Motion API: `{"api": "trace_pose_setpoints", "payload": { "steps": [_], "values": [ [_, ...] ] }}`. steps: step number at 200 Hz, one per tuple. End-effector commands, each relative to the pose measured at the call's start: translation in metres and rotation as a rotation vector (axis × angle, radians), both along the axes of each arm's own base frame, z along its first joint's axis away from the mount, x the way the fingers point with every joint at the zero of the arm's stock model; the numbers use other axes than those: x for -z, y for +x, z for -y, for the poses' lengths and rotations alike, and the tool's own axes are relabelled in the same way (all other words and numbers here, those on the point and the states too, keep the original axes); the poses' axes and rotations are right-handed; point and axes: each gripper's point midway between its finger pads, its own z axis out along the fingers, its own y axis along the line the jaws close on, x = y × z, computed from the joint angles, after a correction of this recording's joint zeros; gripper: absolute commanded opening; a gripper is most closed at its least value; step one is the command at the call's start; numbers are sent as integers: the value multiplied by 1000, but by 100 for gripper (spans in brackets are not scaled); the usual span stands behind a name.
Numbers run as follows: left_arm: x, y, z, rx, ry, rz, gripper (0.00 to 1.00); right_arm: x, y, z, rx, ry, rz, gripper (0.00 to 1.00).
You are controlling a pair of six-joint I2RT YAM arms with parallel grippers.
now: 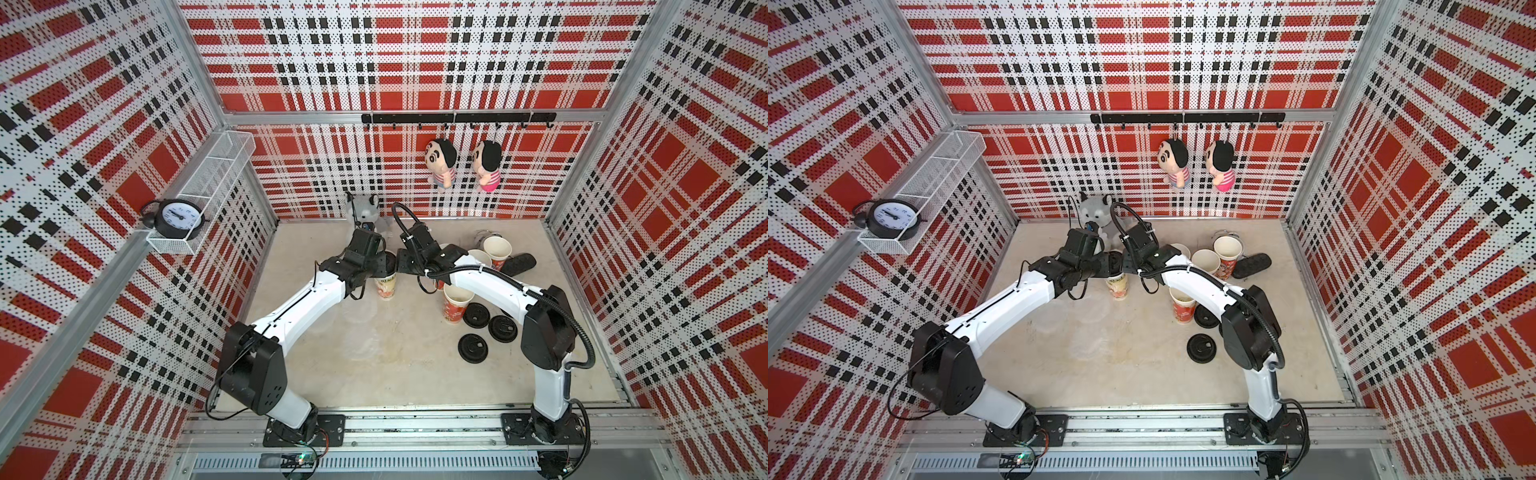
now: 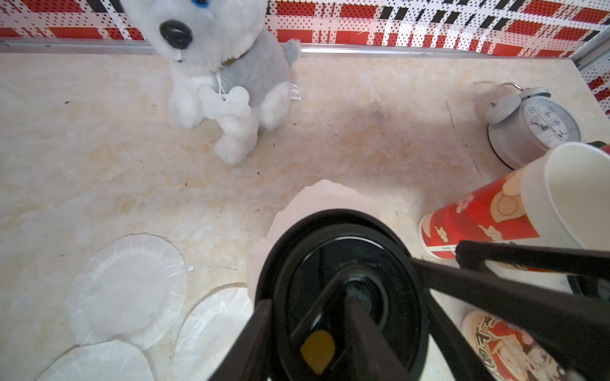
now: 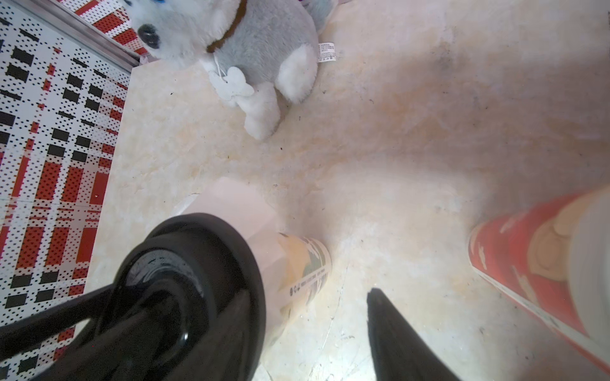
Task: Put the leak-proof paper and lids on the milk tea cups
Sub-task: Secure the cup lid on the cup.
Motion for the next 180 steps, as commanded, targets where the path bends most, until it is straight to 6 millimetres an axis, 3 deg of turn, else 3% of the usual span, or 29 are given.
{"api": "trace_pose_setpoints", "payload": {
  "steps": [1,22,93,180],
  "values": [
    [55,-45,8,106,40,-226,40,114,-56,8,-135,-222,-311,59],
    [60,-45,1,89,43,-241,40,96,-50,2,-167,-198,-276,59],
    [77,-41,-22,21,36,-284,40,4,-33,-21,-237,-46,-127,60],
    [78,-41,-21,24,29,-287,39,-26,-56,-10,-198,72,-104,59]
  ]
}}
